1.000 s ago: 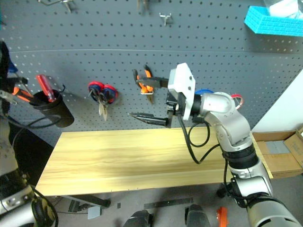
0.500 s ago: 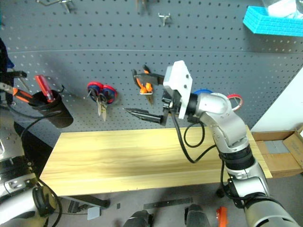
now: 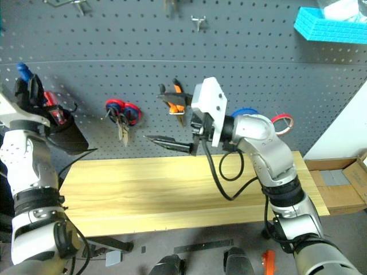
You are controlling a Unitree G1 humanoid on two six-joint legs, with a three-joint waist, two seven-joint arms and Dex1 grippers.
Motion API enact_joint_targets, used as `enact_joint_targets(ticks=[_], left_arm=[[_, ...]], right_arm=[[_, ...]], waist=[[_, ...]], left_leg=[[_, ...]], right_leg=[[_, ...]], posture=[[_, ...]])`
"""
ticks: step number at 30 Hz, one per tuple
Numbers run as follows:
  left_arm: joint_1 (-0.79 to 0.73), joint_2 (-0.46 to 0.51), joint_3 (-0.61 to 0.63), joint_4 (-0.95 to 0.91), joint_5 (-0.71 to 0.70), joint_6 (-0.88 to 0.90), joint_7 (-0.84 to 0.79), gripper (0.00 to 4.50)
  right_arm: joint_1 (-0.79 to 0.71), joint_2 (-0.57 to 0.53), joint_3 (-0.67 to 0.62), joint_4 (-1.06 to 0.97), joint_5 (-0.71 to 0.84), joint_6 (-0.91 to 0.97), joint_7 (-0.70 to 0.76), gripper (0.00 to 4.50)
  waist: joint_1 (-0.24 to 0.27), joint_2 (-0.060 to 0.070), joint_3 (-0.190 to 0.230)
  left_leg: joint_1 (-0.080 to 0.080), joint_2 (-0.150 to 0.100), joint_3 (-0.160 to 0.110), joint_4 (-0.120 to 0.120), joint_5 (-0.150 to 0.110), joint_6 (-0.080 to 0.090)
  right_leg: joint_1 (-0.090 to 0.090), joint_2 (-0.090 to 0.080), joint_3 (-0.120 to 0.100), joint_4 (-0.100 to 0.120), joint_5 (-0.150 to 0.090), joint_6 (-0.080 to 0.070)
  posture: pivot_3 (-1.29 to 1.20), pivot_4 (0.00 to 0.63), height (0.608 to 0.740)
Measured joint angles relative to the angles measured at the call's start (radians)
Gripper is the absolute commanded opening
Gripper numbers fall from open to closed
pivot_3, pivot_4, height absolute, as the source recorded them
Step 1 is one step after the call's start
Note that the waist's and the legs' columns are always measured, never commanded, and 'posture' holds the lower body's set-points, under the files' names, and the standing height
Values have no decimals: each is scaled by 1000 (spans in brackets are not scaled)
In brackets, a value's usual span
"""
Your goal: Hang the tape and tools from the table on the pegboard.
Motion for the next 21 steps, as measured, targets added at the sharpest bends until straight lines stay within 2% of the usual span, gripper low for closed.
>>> enact_joint_targets(ticks=[4, 5, 8, 14, 15, 18, 21], left_arm=[[6, -8, 1, 13, 5, -18, 18, 666], [9, -10, 1, 13, 5, -20, 20, 1375], [22, -25, 1, 11, -7, -23, 17, 2250], [48, -45, 1, -41, -11, -41, 35, 4333], [49, -44, 1, -67, -9, -40, 50, 4456], [46, -29, -2, -196, 5, -14, 88, 4456], [17, -8, -53, -348, -6, 95, 73, 4456]], right_arm=[[0, -1, 0, 0, 0, 0, -1, 4500], [0, -1, 0, 0, -1, 0, -1, 4500], [0, -4, 0, 0, -2, 2, -2, 4500], [2, -12, 0, 0, -12, 2, -3, 4500], [3, -14, 0, -1, -13, 2, -4, 4500], [5, -21, -3, -3, -15, 2, -13, 4500], [7, -33, -26, -4, -13, 3, -24, 4500]], waist=[[-3, 0, 0], [-3, 0, 0], [-5, 0, 0], [-13, 0, 0], [-13, 0, 0], [-17, 0, 0], [-15, 0, -1]], left_leg=[[0, 0, 0, 0, 0, 0], [0, 0, 0, 0, 0, 0], [0, 0, 0, 0, 0, 0], [0, 0, 0, 0, 0, 0], [0, 0, 0, 0, 0, 0], [0, 0, 0, 0, 0, 0], [-1, 0, -1, 1, 0, 0]], right_leg=[[0, 0, 0, 0, 0, 0], [0, 0, 0, 0, 0, 0], [0, 0, 0, 0, 0, 0], [0, 0, 0, 0, 0, 0], [0, 0, 0, 0, 0, 0], [0, 0, 0, 0, 0, 0], [1, -1, 0, 0, 0, 0]], posture=[[5, 96, 740], [4, 96, 740], [0, 96, 740], [-21, 93, 740], [-23, 90, 740], [-32, 82, 740], [-35, 74, 740]])
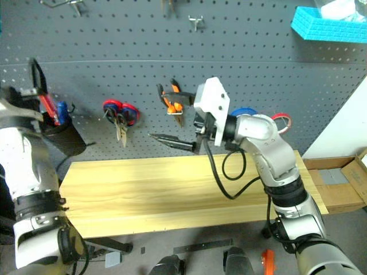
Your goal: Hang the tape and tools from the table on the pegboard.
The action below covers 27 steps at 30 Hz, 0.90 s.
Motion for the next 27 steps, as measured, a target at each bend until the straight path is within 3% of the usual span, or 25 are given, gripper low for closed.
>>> enact_joint_targets(ticks=[5, 12, 16, 20, 27], left_arm=[[17, 0, -152, -207, -14, 198, -79, 4456], [322, -39, -376, -482, -40, 489, -162, 4456], [451, -56, -442, -550, -5, 529, -171, 4456], [574, -103, -439, -523, 9, 532, -166, 4456], [715, -181, -403, -245, 73, 422, -138, 4456]], right_arm=[[27, -19, -53, -21, 13, 10, -29, 4500], [207, -93, -134, -114, 13, 33, -103, 4500], [355, -81, -150, -186, -2, 39, -179, 4500], [525, -71, -134, -184, -68, 5, -234, 4500], [702, -14, -124, 10, -229, -199, -349, 4500]], waist=[[-6, 6, -9], [-29, 13, -16], [-30, 15, -19], [-28, 22, -23], [-28, 26, -39]], left_leg=[[1, 0, 1, 0, 0, 0], [5, 0, 4, -2, 0, 1], [9, 2, 4, -2, -2, 3], [19, 2, 8, -3, -4, 7], [22, 3, 10, -2, -4, 7]], right_leg=[[1, 0, 1, 0, 0, 0], [2, 1, 6, 0, 0, 0], [6, 3, 7, 1, 0, 0], [18, 3, 6, -3, 0, 1], [21, 5, 7, -3, 0, 1]], posture=[[-43, 66, 740], [-67, 61, 740], [-84, 56, 740], [-98, 50, 740], [-94, 29, 740]])
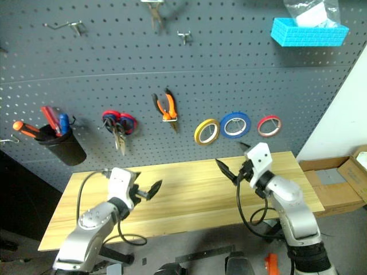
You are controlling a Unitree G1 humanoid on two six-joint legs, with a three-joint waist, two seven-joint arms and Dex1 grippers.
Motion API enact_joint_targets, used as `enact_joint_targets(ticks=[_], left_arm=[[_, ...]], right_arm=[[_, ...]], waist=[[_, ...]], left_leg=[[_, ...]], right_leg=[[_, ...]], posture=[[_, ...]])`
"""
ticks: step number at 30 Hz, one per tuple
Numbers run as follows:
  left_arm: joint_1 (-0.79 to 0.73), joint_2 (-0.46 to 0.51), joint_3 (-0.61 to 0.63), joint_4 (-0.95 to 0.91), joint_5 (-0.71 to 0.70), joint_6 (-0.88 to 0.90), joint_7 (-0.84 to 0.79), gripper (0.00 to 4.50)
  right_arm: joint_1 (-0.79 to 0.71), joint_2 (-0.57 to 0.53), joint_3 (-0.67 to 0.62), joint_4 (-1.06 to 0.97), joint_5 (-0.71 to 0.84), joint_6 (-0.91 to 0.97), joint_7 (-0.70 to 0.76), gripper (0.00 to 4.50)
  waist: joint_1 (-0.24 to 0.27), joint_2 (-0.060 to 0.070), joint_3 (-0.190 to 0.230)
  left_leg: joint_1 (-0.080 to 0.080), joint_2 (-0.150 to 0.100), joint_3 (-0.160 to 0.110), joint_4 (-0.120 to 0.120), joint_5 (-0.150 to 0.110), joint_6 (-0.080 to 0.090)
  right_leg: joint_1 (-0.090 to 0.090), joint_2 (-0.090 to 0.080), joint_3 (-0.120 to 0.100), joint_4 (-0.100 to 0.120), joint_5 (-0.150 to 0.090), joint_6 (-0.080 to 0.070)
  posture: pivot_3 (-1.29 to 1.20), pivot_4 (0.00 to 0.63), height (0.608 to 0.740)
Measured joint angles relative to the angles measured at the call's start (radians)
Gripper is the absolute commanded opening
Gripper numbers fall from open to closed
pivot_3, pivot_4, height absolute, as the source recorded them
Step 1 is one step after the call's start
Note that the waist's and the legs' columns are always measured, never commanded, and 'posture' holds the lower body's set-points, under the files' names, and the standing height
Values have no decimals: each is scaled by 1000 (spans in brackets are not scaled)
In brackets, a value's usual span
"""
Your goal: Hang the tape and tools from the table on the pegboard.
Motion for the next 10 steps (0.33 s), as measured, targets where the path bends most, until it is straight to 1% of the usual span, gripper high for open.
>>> enact_joint_targets(ticks=[4, 7, 10], left_arm=[[8, -47, 87, 144, 13, -102, 50, 4456], [15, -74, 121, 228, 52, -221, 100, 4456], [28, -101, 130, 292, 87, -331, 146, 4456]], right_arm=[[80, 16, 3, 141, -72, -119, -34, 4500], [89, 29, 2, 257, -115, -194, -69, 4500], [87, 53, -2, 389, -142, -269, -114, 4500]], waist=[[4, 1, -15], [7, 1, -28], [14, 2, -31]], left_leg=[[1, 0, 0, 0, 0, 0], [3, 0, 1, 0, 0, 0], [18, 1, 1, -5, -1, 1]], right_leg=[[1, 0, 1, 0, 0, 0], [2, 0, 1, -1, 0, 0], [20, 1, 0, -8, -1, 1]], posture=[[-81, 19, 740], [-78, 16, 740], [-72, 12, 740]])
